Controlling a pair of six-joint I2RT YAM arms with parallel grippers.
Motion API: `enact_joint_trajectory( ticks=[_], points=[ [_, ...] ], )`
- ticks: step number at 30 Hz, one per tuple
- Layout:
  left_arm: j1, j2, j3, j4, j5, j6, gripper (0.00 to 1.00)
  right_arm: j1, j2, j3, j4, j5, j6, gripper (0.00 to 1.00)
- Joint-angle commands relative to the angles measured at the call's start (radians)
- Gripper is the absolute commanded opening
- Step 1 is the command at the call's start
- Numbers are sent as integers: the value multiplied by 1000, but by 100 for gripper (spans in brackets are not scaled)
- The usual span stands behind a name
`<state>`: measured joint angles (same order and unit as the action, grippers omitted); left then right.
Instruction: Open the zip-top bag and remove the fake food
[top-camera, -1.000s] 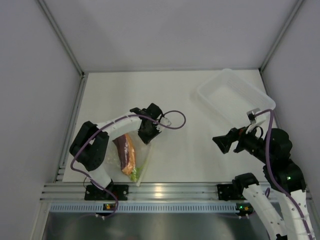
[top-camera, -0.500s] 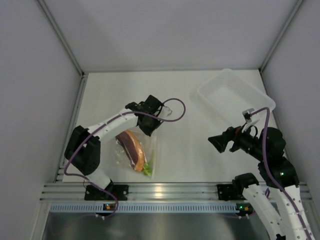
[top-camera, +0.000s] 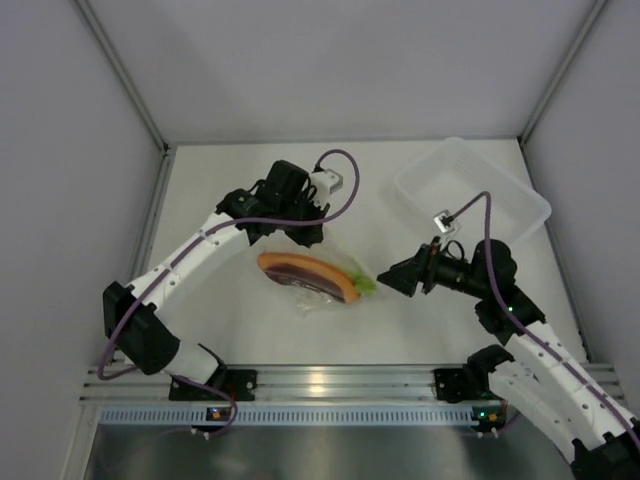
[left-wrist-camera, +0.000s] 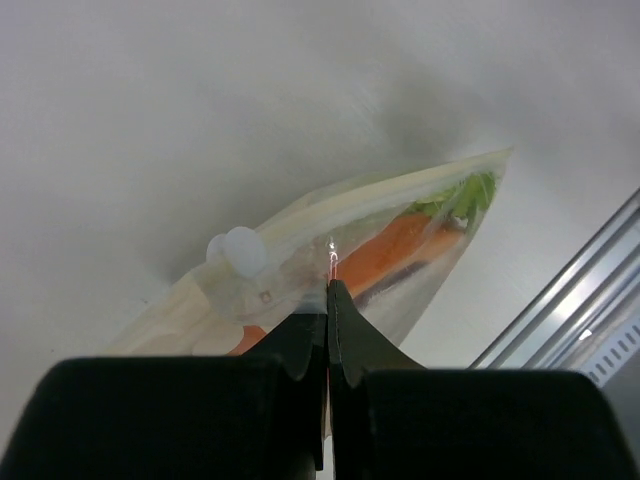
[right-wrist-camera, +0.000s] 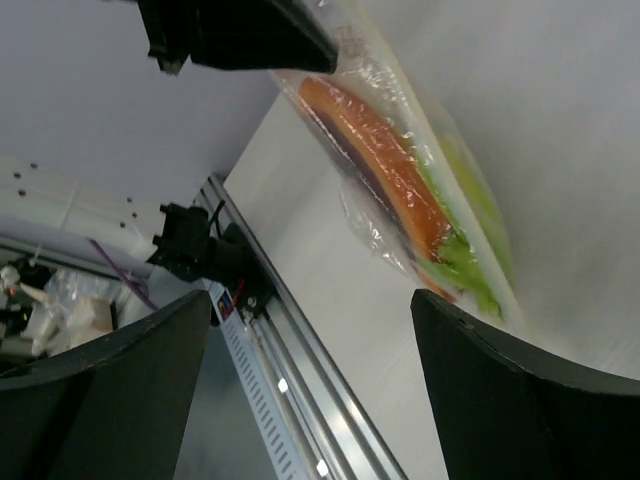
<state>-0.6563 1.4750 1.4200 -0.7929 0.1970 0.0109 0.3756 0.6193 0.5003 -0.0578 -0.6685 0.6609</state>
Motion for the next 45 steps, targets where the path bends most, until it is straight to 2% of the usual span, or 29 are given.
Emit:
enact_joint_trajectory(
  ticks=[1, 5, 10, 15, 20, 29, 30, 33, 35, 38, 39, 40, 42, 43, 44, 45],
  points=[
    [-2, -51, 42, 49, 174, -46, 0, 175, 94, 89, 199, 75, -85, 81],
    [-5, -109, -50, 148, 307, 7, 0, 305, 174, 171, 153, 203, -178, 76],
    [-3, -183, -130, 253, 413, 46, 0, 310, 160, 192, 110, 288, -236, 73],
    [-3, -249, -164, 354, 455, 8, 0, 310, 209, 202, 107, 271, -245, 70],
    [-5, -292, -202, 454, 489, -55, 0, 313, 264, 225, 186, 198, -221, 64],
    [-3, -303, -211, 506, 470, -103, 0, 382, 346, 317, 219, 150, -273, 41],
    [-3, -306, -213, 506, 469, -104, 0, 384, 350, 320, 210, 153, -279, 25],
    [-3, -324, -217, 506, 440, -106, 0, 384, 349, 340, 178, 159, -319, 6],
    [-3, -344, -220, 506, 421, -100, 0, 384, 344, 356, 133, 161, -342, 0],
    [-3, -384, -237, 506, 410, -75, 0, 384, 324, 392, 61, 164, -395, 0],
    [-3, -393, -245, 508, 435, -66, 9, 384, 315, 405, 12, 170, -426, 0],
    [-3, -412, -259, 506, 470, -36, 26, 384, 309, 429, -46, 179, -440, 0],
    [-3, -432, -271, 506, 543, 6, 40, 384, 290, 451, -95, 184, -481, 0],
    [-3, -449, -276, 506, 612, 29, 53, 384, 283, 458, -111, 185, -492, 0],
    [-3, -459, -279, 506, 631, 37, 59, 384, 274, 468, -137, 187, -500, 0],
    [-3, -467, -279, 506, 645, 47, 70, 384, 258, 475, -155, 182, -523, 0]
  ],
)
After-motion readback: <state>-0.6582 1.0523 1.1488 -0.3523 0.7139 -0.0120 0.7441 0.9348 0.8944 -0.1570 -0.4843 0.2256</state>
